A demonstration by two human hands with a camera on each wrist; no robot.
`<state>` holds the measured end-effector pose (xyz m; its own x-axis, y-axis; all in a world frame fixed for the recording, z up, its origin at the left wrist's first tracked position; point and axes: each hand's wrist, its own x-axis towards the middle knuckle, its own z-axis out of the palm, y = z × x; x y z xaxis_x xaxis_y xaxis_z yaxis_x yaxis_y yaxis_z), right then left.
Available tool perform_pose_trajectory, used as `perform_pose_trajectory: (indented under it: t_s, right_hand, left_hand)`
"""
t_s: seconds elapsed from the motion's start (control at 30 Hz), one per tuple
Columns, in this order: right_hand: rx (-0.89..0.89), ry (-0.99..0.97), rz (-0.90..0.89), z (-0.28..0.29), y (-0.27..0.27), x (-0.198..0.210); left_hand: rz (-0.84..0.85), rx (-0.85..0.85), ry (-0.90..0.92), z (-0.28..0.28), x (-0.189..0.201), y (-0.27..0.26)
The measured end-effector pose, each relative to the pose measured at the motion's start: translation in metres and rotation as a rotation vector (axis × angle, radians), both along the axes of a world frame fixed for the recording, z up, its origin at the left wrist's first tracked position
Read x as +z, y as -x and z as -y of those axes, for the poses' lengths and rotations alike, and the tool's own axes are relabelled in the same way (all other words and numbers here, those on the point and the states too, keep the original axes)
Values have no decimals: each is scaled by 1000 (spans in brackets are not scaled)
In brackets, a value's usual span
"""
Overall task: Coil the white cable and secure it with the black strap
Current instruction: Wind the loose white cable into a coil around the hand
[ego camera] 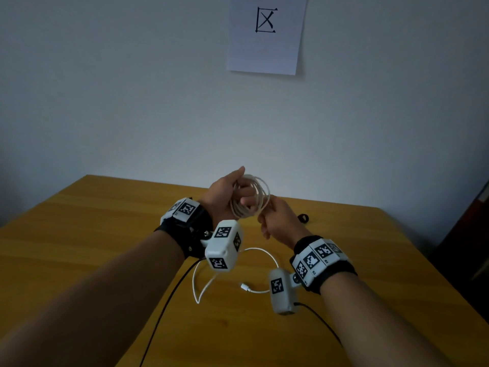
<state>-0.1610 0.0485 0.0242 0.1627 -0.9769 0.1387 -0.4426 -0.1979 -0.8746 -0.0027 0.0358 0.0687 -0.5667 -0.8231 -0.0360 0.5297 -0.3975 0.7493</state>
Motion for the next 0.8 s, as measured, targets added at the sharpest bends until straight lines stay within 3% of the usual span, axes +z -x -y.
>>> perform_pose_trajectory:
  t_s: [0.17, 0.37, 0.5, 0.73, 0.8]
  right_hand:
    - [77, -21, -57, -7, -6, 0]
    - [183, -97, -174, -21, -17, 6]
    - [228, -261, -95, -26, -20, 13]
    - [224, -255, -228, -27, -10, 18]
    - [203, -217, -269, -26, -4, 20]
  left_hand:
    - [-96, 149, 115, -2, 6, 10]
    - [82, 207, 361, -8, 8, 20]
    - [515, 388, 590, -3, -2, 21]
    - [1414, 412, 920, -1, -13, 3]
    - [1575, 373, 932, 2, -19, -5]
